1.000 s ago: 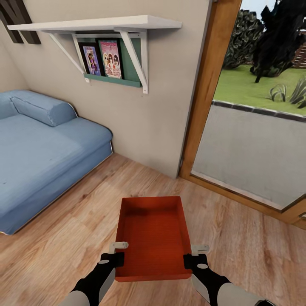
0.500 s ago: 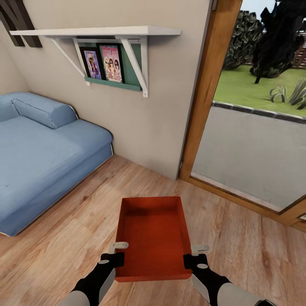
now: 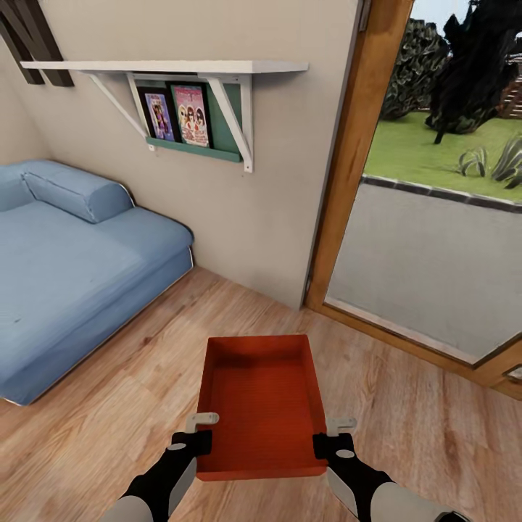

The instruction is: Move the two storage containers from the living room to the garage. In the garage, place one container on the floor and stack the other container on top of it (either order is fine).

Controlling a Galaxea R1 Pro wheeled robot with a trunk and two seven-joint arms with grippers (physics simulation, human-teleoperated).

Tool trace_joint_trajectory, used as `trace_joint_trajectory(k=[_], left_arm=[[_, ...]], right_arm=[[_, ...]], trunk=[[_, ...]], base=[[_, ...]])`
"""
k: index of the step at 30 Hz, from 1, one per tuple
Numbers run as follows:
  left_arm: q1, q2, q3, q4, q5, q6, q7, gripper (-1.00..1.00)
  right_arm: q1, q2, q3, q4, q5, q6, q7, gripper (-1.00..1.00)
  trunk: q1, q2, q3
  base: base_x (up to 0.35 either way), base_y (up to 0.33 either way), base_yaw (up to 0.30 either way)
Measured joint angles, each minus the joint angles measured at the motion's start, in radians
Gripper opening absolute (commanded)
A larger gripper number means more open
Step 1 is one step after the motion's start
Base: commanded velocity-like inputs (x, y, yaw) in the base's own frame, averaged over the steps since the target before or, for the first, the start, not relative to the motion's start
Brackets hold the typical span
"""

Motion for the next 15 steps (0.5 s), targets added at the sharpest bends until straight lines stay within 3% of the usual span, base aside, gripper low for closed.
trace_joint_trajectory(k=[11, 15], left_arm=[[0.000, 0.003, -0.001, -0.002, 0.001, 0.000, -0.003, -1.00], [0.000, 0.003, -0.002, -0.002, 0.001, -0.001, -0.002, -1.00]], right_arm=[[0.000, 0.003, 0.001, -0.003, -0.001, 0.002, -0.006, -1.00], [0.000, 0.004, 0.003, -0.003, -0.003, 0.001, -0.009, -1.00]], trunk=[[-0.042, 0.077, 0.034], [-0.042, 0.077, 0.037]], base=[[0.000, 0.000, 0.000], [0.000, 0.000, 0.000]])
